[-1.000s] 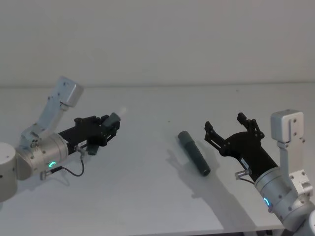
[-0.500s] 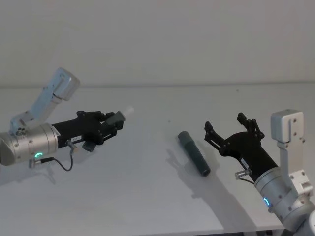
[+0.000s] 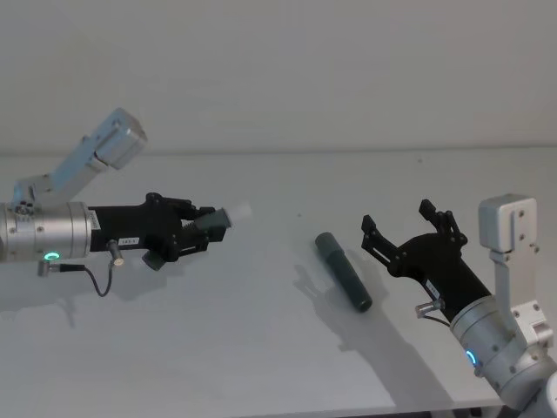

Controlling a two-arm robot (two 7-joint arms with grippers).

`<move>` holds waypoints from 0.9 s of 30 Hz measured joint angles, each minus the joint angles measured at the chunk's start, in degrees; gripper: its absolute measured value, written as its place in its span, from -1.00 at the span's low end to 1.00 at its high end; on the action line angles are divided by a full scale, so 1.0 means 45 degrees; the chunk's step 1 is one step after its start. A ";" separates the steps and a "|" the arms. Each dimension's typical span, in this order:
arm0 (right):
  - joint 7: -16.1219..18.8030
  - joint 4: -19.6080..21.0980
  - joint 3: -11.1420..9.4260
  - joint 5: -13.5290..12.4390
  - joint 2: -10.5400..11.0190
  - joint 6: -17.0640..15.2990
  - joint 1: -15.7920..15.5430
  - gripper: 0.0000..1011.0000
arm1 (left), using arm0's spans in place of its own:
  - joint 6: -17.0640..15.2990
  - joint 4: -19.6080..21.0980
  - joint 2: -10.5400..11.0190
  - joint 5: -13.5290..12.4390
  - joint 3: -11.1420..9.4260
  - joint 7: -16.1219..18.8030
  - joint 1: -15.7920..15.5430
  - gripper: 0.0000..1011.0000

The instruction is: Use both hands to pick up one end of the pipe from the table, align the ends, and insert them.

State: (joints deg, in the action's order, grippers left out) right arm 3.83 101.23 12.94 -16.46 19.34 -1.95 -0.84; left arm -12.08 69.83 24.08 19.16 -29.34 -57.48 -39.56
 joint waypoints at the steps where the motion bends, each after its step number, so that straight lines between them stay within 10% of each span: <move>1: 0.0000 0.0000 0.0000 0.0000 0.0000 0.0000 0.0000 0.98 | 0.0002 -0.0053 0.0025 -0.0006 -0.0064 -0.0154 -0.0079 -0.29; 18: 0.0011 0.0016 0.0003 0.0008 -0.0001 -0.0118 0.0014 0.98 | -0.0158 -0.0411 0.0243 -0.0090 -0.1301 -0.2547 -0.1245 -0.29; 27: 0.0083 0.0110 0.0199 0.0161 0.0114 -0.1329 0.0240 0.98 | -0.0296 -0.0393 0.0265 -0.0095 -0.1580 -0.2963 -0.1425 -0.29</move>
State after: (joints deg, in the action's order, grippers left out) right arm 4.20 101.72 13.83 -15.74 19.85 -7.93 0.25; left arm -13.41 68.06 25.27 18.73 -36.45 -70.82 -45.98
